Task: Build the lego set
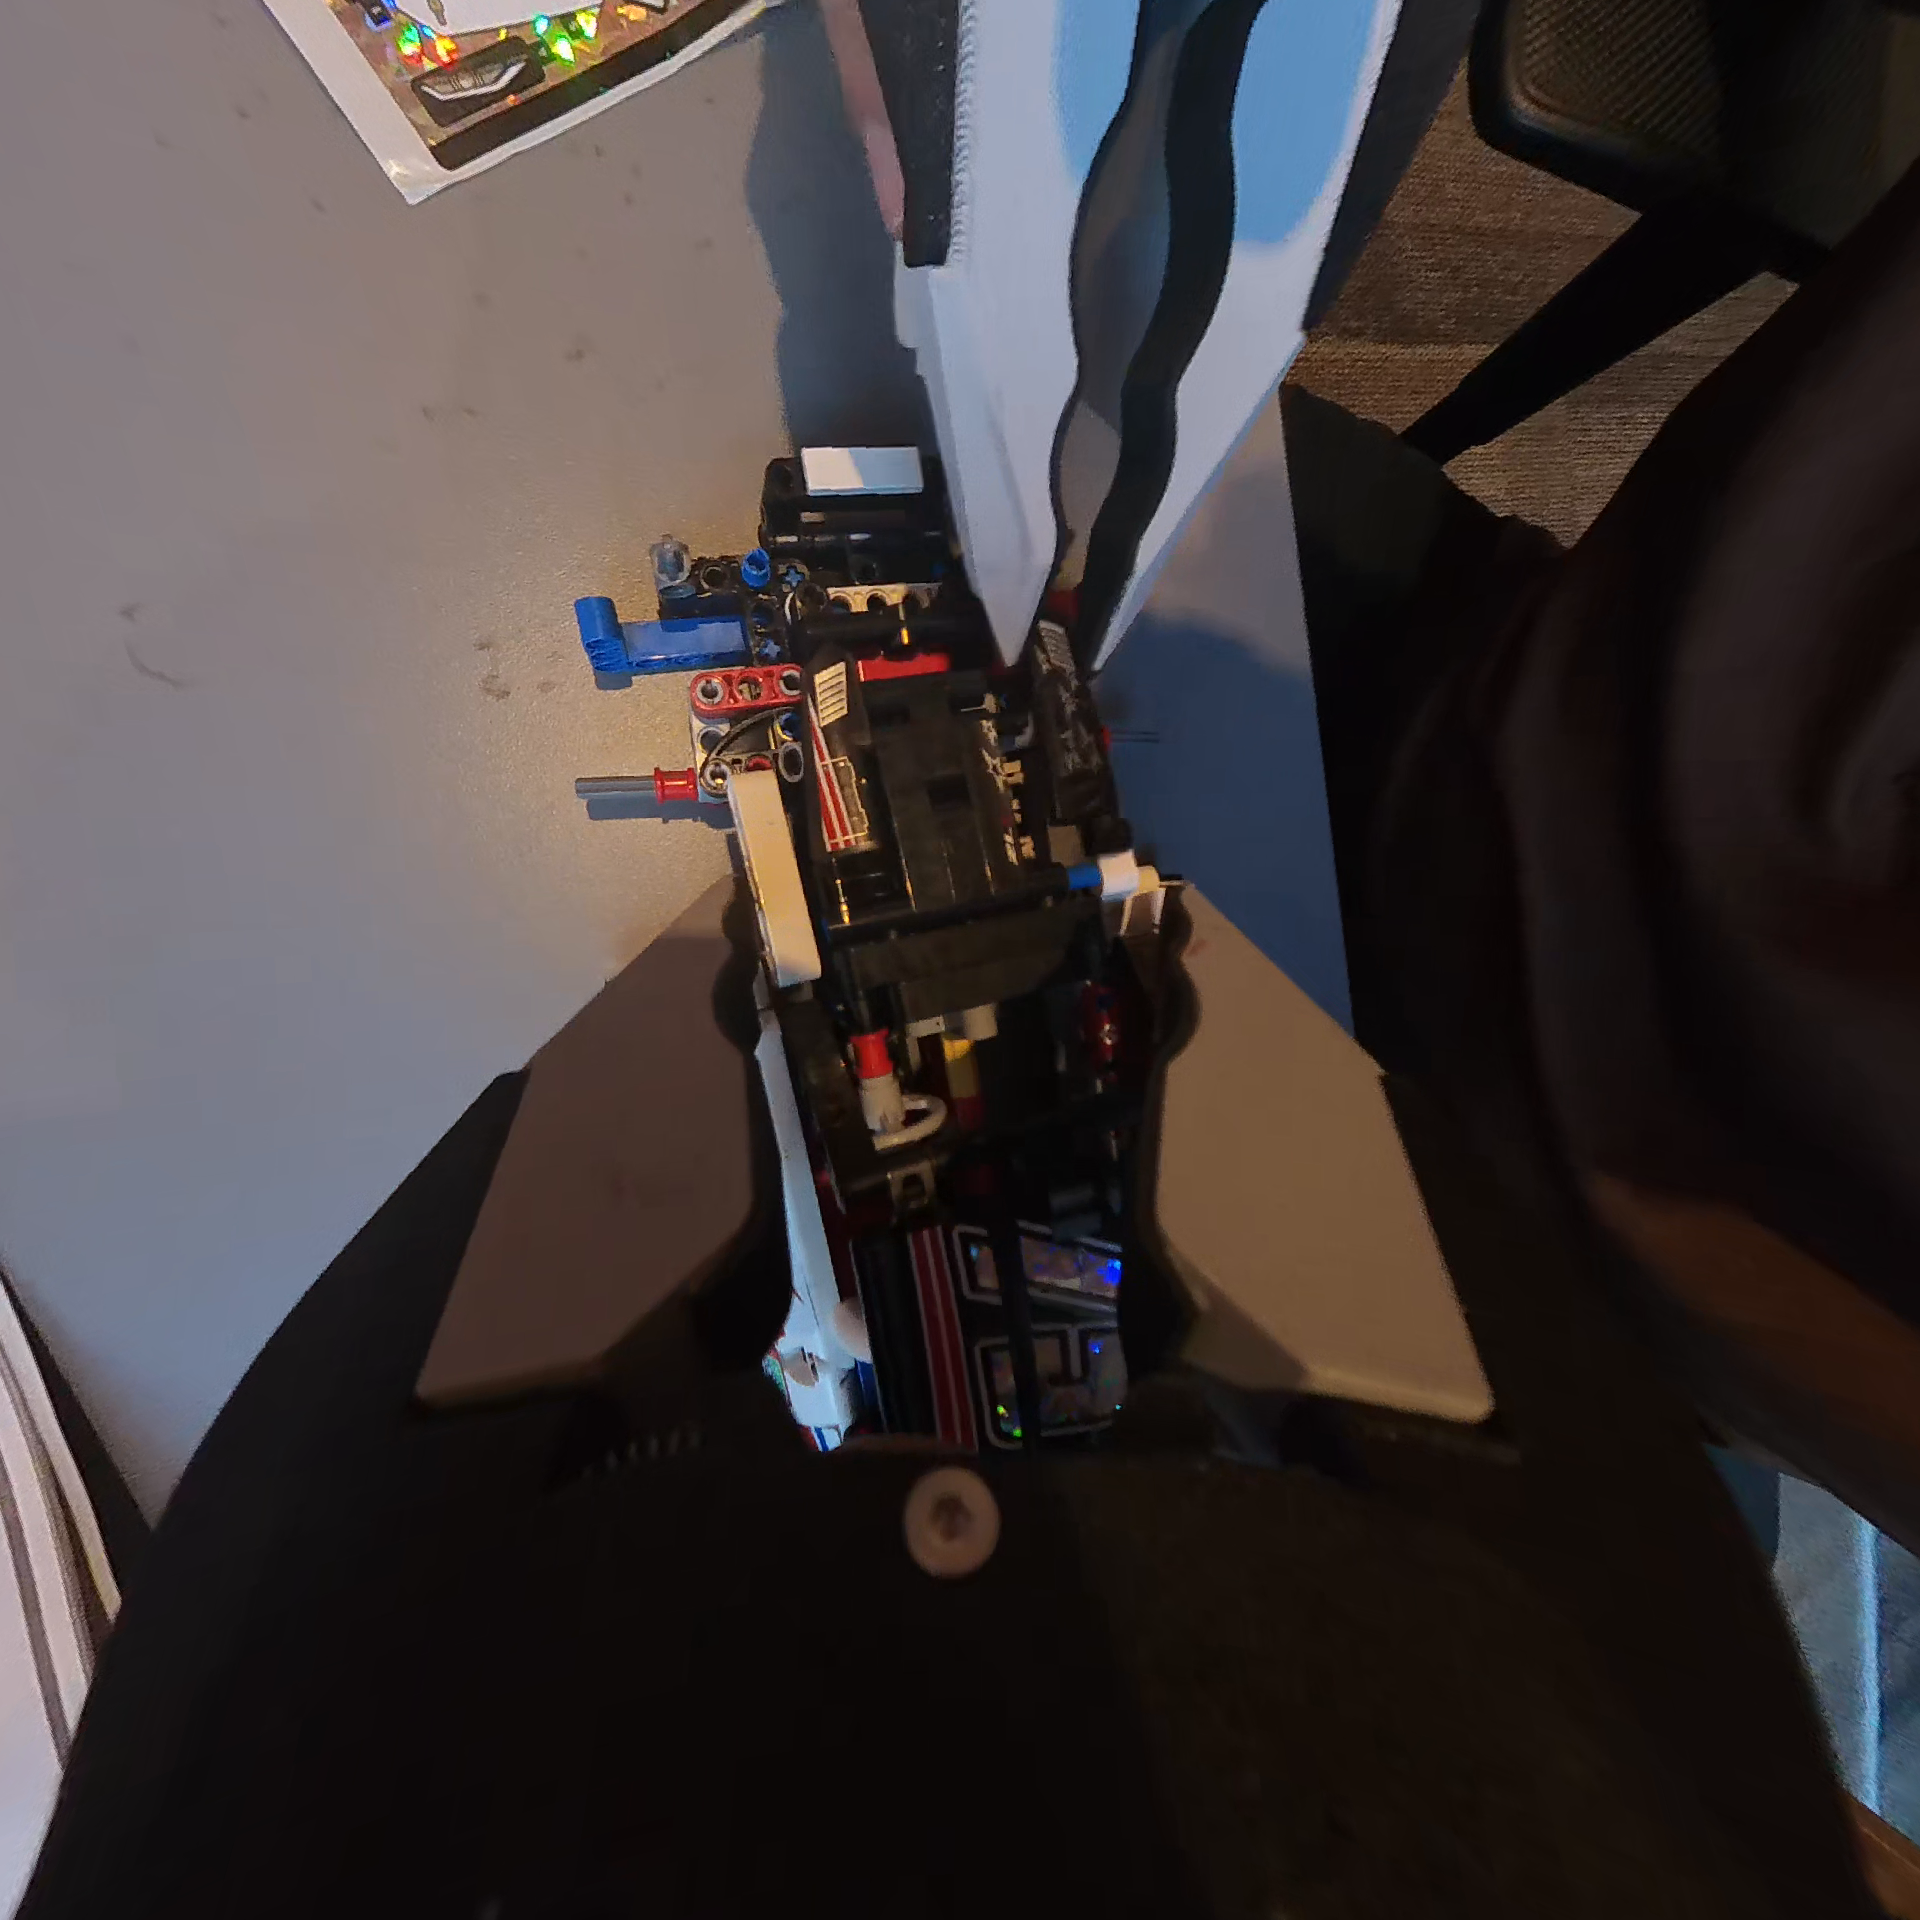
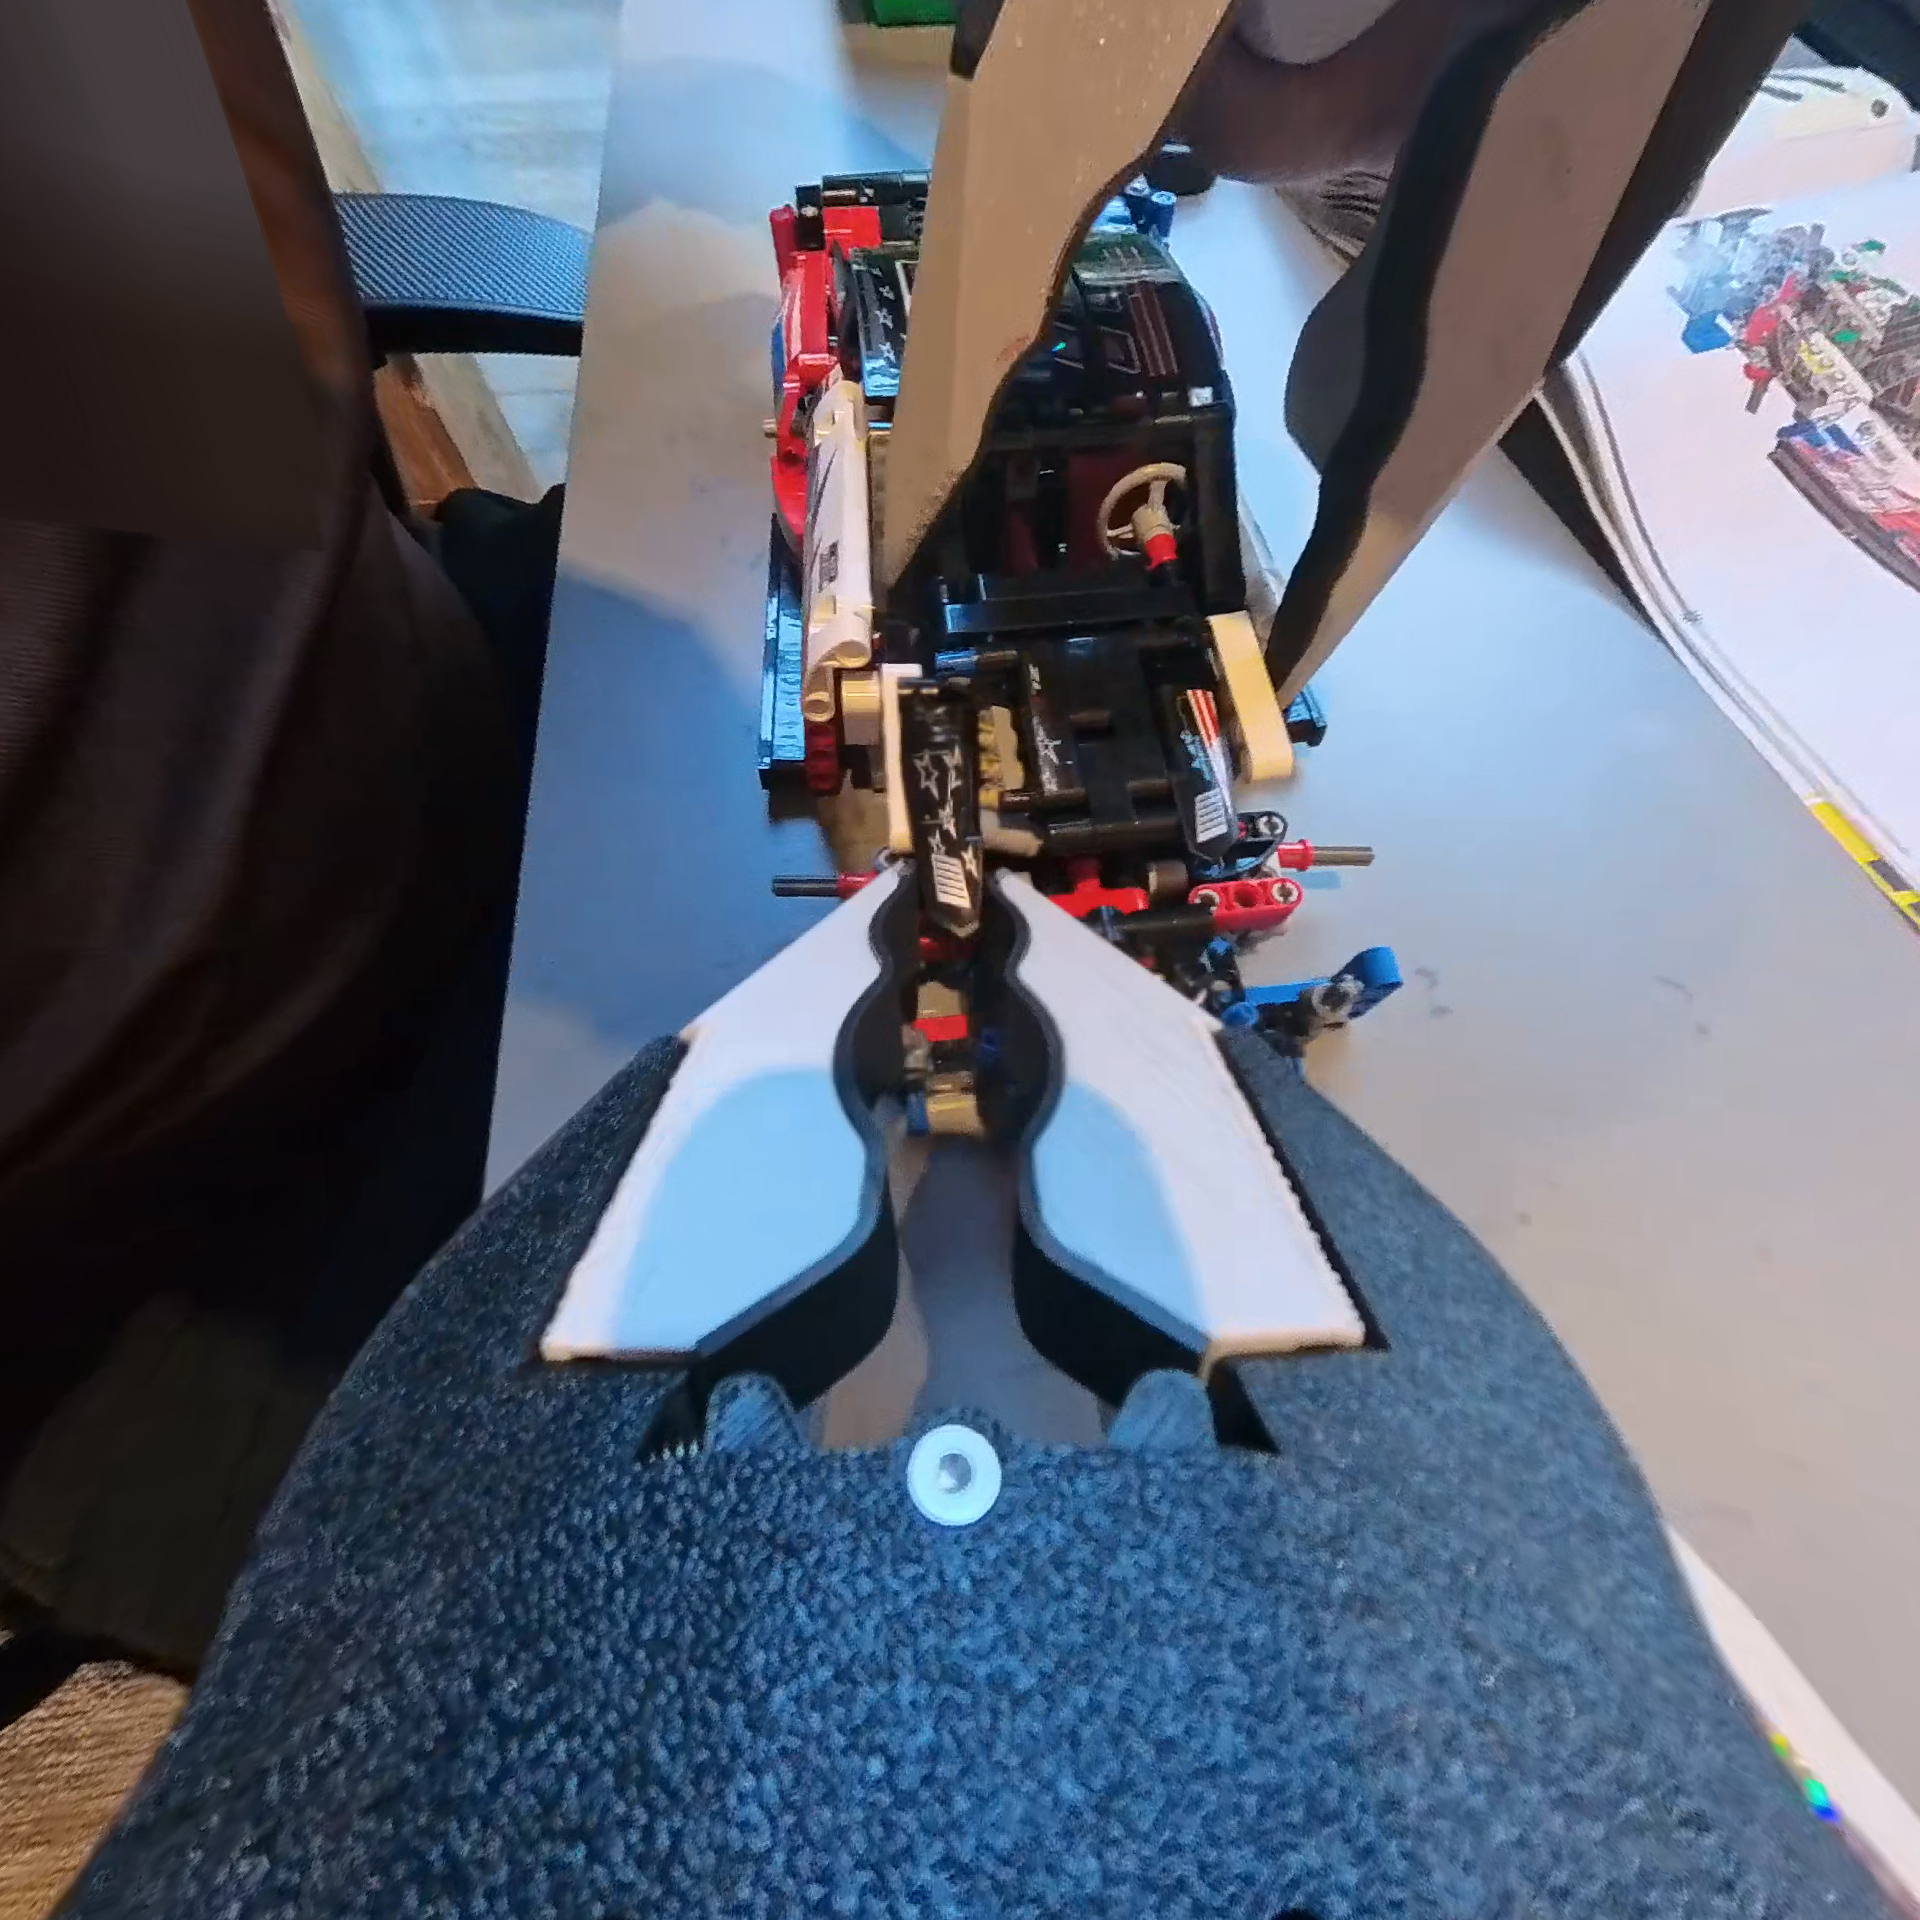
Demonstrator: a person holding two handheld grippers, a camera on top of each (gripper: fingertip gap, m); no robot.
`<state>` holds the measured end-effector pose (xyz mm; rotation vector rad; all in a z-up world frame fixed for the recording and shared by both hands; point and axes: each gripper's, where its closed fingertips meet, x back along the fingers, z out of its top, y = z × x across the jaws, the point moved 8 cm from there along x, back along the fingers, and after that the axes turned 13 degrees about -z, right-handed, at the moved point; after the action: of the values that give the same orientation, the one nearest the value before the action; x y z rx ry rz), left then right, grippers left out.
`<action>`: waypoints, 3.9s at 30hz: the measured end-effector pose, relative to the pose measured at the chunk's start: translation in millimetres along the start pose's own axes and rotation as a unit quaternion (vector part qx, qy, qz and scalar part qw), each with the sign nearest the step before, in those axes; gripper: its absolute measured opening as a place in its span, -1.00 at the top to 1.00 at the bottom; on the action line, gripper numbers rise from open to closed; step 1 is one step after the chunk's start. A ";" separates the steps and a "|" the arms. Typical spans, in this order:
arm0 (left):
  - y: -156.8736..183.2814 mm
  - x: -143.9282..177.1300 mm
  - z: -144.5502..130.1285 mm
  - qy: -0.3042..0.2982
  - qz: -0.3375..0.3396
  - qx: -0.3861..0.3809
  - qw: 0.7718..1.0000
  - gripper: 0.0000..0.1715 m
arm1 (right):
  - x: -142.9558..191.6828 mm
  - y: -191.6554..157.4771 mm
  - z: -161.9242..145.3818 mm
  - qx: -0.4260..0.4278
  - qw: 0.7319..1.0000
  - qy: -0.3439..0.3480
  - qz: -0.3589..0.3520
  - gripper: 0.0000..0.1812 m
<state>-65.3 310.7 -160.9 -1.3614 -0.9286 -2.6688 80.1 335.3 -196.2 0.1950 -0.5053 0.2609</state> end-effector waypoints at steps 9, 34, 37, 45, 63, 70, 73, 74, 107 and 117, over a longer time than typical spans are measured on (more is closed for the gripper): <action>36.1 3.5 9.0 0.025 0.062 -0.090 0.994 0.42 | 9.8 -2.7 1.2 -0.078 0.997 -0.019 -0.007 0.87; 52.3 -26.9 3.2 -0.001 0.236 -0.212 0.948 0.85 | 10.5 -1.8 20.0 -0.115 0.992 0.058 -0.001 0.86; 53.1 -25.8 1.9 0.013 0.241 -0.201 0.949 0.85 | 9.8 -0.1 21.1 -0.122 0.990 0.068 0.004 0.86; 37.4 12.2 -2.1 0.060 0.153 -0.068 0.984 0.37 | 3.3 -6.4 7.3 -0.078 0.996 0.018 -0.024 0.87; 6.7 -12.2 -3.7 -0.014 0.068 -0.016 0.997 0.11 | -0.1 5.7 12.7 -0.009 0.998 0.032 0.057 0.86; 6.8 -11.6 -5.1 0.004 0.062 -0.012 0.998 0.10 | -7.1 9.2 10.3 0.022 0.996 0.049 0.075 0.86; 7.3 -11.7 -5.4 0.010 0.063 -0.008 0.998 0.10 | -8.6 9.7 11.2 0.034 0.995 0.053 0.078 0.87; 7.6 -11.6 -5.4 0.011 0.065 -0.009 0.998 0.10 | -9.1 9.6 11.4 0.033 0.995 0.051 0.079 0.87; 19.3 -15.7 2.8 -0.025 0.148 -0.009 0.989 0.15 | -9.7 7.8 10.8 0.019 0.997 0.026 0.068 0.87; 19.7 -12.9 -0.5 -0.021 0.148 -0.008 0.989 0.14 | -12.7 7.5 13.1 -0.043 0.995 -0.020 0.089 0.87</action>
<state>-52.5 290.9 -160.8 -1.4363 -0.6489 -2.4383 61.3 336.7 -190.4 0.0709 -0.5727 0.4080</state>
